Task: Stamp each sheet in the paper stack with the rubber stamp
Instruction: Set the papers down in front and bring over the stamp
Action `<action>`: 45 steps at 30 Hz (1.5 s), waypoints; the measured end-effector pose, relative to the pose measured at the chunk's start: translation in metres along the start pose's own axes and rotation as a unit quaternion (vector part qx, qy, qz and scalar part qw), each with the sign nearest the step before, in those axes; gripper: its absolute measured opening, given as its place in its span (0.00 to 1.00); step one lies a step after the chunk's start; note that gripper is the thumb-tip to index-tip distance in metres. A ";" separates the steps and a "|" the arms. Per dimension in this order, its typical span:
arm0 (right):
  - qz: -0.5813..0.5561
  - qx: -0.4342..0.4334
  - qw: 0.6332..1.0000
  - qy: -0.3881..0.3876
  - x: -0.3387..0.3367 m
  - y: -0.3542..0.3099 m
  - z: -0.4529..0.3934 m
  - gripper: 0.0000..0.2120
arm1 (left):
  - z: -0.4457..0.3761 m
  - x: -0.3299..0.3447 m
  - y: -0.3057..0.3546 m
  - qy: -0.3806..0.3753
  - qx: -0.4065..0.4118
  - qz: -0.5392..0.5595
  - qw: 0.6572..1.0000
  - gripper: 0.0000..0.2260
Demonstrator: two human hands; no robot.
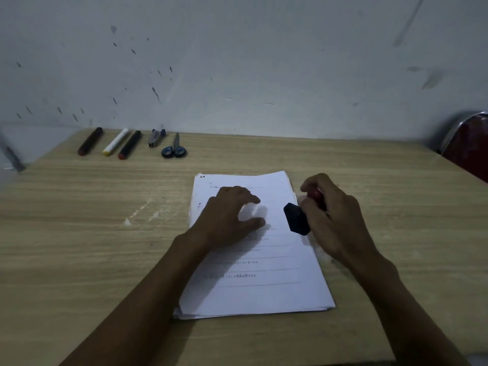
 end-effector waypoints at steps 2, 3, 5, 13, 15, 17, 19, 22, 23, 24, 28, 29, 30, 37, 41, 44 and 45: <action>0.019 -0.005 1.000 -0.015 0.000 0.001 0.002 0.01 | 0.004 0.008 0.002 -0.019 0.007 -0.025 0.999 0.26; 0.026 -0.003 0.999 -0.023 0.001 0.002 0.002 0.02 | 0.006 0.010 0.003 -0.017 0.013 -0.034 0.999 0.27; 0.044 0.001 0.998 -0.033 0.004 0.005 0.003 0.05 | 0.007 0.012 0.004 -0.006 0.015 -0.034 0.999 0.30; 0.158 -0.069 0.984 -0.046 0.018 0.000 0.005 0.06 | 0.012 0.016 0.001 0.025 0.018 -0.017 0.999 0.28; 0.176 -0.086 0.979 -0.050 0.022 0.000 0.007 0.07 | 0.012 0.017 -0.001 0.024 0.017 -0.019 0.999 0.29; 0.185 -0.090 0.977 -0.052 0.025 0.001 0.009 0.07 | 0.013 0.019 -0.003 0.019 0.018 -0.026 0.999 0.29; 0.194 -0.091 0.975 -0.054 0.028 0.002 0.010 0.07 | 0.013 0.020 -0.005 0.014 0.018 -0.031 0.999 0.30; 0.201 -0.091 0.973 -0.062 0.032 0.004 0.010 0.07 | 0.014 0.021 -0.007 0.014 0.019 -0.034 0.999 0.29; 0.203 -0.091 0.973 -0.064 0.033 0.004 0.010 0.07 | 0.014 0.021 -0.007 0.014 0.020 -0.035 0.999 0.29; 0.205 -0.090 0.972 -0.066 0.034 0.005 0.010 0.07 | 0.014 0.021 -0.007 0.014 0.022 -0.037 0.999 0.28; 0.213 -0.091 0.970 -0.071 0.037 0.007 0.011 0.07 | 0.013 0.021 -0.008 0.017 0.024 -0.043 0.999 0.25; 0.218 -0.091 0.969 -0.072 0.038 0.008 0.011 0.07 | 0.014 0.021 -0.008 0.019 0.025 -0.042 0.999 0.25; 0.222 -0.091 0.968 -0.073 0.039 0.008 0.011 0.08 | 0.014 0.021 -0.009 0.020 0.025 -0.040 0.999 0.26; 0.225 -0.081 0.971 0.004 0.043 0.007 0.014 0.19 | 0.013 0.023 -0.009 0.013 0.026 -0.054 0.998 0.25; 0.245 -0.087 0.964 0.050 0.049 0.010 0.013 0.17 | 0.013 0.023 -0.008 0.014 0.026 -0.052 0.998 0.24; 0.263 -0.101 0.958 0.056 0.049 0.010 0.011 0.16 | 0.012 0.022 -0.008 0.016 0.025 -0.050 0.998 0.24; 0.267 -0.104 0.957 0.052 0.050 0.010 0.010 0.16 | 0.012 0.022 -0.008 0.016 0.025 -0.052 0.998 0.24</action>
Point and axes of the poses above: each hand's wrist, its own z-axis away from the middle knuckle, its own x-axis out of the palm, y = z × x, the point moved 4 cm from there along -z, towards the middle knuckle, and after that the axes turned 7 degrees about y, right-handed, at the moved point
